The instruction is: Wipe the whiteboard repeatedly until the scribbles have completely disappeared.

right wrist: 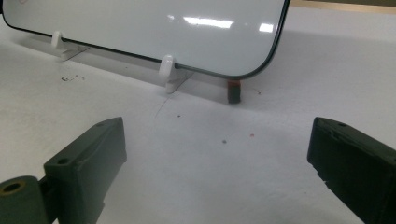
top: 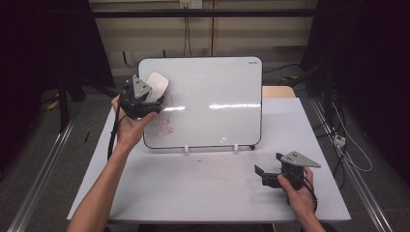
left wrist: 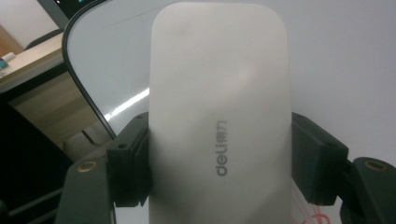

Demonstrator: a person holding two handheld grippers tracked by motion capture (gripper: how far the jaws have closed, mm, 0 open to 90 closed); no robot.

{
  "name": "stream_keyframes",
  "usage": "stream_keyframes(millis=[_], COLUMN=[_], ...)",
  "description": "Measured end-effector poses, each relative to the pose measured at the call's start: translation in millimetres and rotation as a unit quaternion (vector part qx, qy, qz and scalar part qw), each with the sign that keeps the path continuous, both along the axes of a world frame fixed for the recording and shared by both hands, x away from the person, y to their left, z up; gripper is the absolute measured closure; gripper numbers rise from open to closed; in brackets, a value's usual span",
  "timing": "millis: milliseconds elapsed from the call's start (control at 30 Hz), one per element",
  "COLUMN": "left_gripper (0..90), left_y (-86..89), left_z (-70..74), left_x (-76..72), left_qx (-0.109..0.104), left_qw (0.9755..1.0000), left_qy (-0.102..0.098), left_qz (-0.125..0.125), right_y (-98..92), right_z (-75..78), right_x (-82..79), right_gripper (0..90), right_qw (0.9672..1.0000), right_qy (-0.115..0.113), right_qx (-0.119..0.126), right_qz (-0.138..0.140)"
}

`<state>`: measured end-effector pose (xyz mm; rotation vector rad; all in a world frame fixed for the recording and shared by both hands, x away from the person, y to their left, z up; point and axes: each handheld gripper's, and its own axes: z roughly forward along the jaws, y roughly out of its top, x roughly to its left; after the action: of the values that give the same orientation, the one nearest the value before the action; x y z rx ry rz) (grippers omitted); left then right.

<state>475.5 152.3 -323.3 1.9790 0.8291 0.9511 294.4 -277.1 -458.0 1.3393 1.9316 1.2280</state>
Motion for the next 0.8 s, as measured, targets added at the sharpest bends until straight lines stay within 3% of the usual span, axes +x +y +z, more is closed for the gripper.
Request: stream_keyframes(millis=[67,167,333,433,800], left_gripper=[31.2,31.2,31.3,31.2,31.2], left_y=[-4.1,-10.4,-15.2,-16.1,-15.8], left_z=[-0.3,0.2,-4.9,-10.5,-10.5], left_x=[1.6,2.9,8.1,12.4,12.0], left_qx=[0.011,0.045,0.074,0.082,0.081], left_qw=[0.9999,0.9989,0.9971,0.9964,0.9965], left_qy=[-0.005,-0.011,-0.019,-0.016,-0.016], left_qz=[0.0,-0.003,0.006,0.008,0.007], right_y=[-0.1,-0.7,-0.1,0.1,1.5], right_z=[-0.2,-0.5,-0.3,-0.7,-0.8], right_x=[0.0,0.3,-0.2,0.0,-0.2], right_gripper=[4.6,4.6,4.6,4.6,4.7], right_qw=[1.0,1.0,1.0,1.0,1.0], right_qy=[0.001,0.002,0.002,0.005,0.007], right_qx=[0.001,0.0,0.0,0.003,0.0], right_qz=[0.001,0.0,0.001,0.004,0.005])
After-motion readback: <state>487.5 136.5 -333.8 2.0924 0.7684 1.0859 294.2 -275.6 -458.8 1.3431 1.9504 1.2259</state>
